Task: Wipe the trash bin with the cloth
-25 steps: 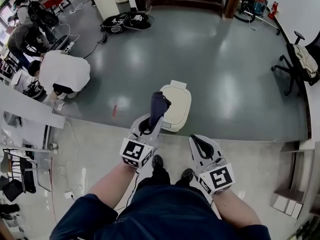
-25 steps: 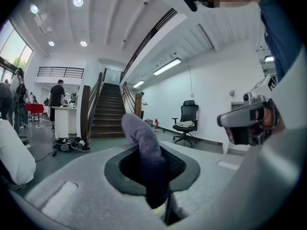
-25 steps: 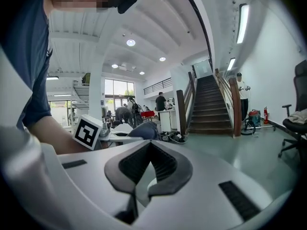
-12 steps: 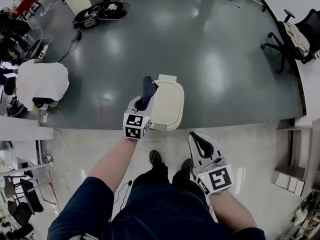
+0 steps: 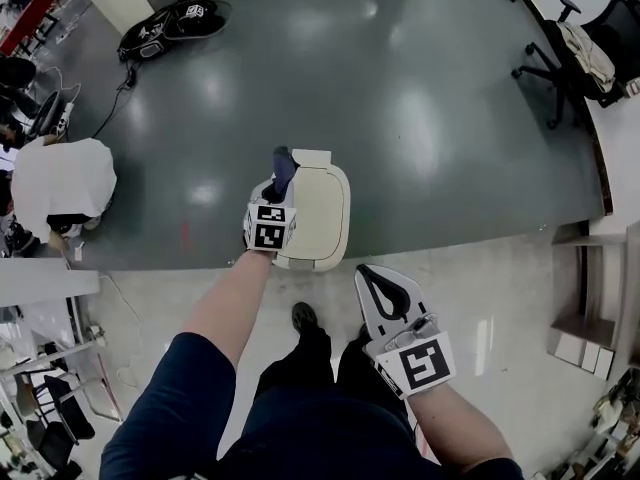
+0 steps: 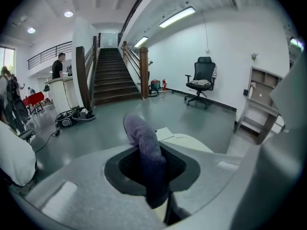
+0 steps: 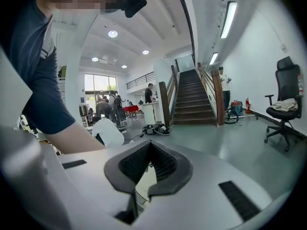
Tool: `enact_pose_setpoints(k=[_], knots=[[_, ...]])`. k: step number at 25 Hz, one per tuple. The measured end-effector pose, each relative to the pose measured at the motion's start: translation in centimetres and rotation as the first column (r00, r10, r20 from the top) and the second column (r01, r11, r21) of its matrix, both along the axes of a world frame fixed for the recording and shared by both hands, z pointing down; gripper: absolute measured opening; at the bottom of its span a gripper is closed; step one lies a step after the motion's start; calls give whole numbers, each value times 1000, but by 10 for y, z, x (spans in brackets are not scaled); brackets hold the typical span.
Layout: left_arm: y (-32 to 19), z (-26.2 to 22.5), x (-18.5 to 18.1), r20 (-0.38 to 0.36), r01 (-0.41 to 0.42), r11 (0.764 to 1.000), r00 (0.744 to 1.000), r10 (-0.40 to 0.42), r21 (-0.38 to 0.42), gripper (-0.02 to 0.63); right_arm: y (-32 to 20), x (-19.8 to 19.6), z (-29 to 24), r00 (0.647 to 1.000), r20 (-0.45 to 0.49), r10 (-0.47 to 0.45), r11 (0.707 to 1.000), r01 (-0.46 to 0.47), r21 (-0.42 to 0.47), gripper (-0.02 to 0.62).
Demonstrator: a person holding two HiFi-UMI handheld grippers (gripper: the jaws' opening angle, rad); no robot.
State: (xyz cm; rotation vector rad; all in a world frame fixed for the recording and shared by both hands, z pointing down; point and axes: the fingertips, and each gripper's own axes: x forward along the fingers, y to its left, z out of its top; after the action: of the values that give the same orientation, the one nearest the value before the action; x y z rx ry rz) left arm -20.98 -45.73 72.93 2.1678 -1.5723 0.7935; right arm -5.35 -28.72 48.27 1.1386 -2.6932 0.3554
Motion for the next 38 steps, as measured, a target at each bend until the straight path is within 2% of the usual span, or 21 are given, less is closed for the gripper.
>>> enact_pose_setpoints(k=[5, 12, 18, 22, 26, 29, 32, 38], knots=[[-12, 21, 7, 95, -10, 999, 995, 13, -32, 52, -17, 2, 20, 1000, 14, -7, 1000, 7, -9, 5], [-12, 35, 41, 210, -71, 996, 974, 80, -50, 52, -42, 8, 33, 997, 70, 7, 1000, -6, -18, 5], [-12, 36, 103, 205, -163, 985, 964, 171, -54, 52, -33, 44, 43, 996, 70, 54, 997, -50, -50, 5], [-6, 40, 143, 177, -193, 979, 963, 202, -65, 52, -25, 74, 46, 995, 59, 86, 995, -82, -60, 5], [4, 44, 165, 188, -219, 972, 955, 232, -84, 52, -19, 92, 44, 993, 60, 101, 993, -98, -61, 5], [12, 42, 158, 226, -234, 968, 942, 248, -88, 52, -13, 92, 41, 994, 58, 90, 995, -86, -56, 5], [16, 38, 132, 261, -215, 973, 938, 229, -82, 52, -7, 86, 40, 996, 59, 69, 996, -66, -52, 5], [28, 37, 44, 290, -58, 994, 953, 82, -91, 52, 6, 58, 39, 998, 63, 9, 999, -6, -50, 5]])
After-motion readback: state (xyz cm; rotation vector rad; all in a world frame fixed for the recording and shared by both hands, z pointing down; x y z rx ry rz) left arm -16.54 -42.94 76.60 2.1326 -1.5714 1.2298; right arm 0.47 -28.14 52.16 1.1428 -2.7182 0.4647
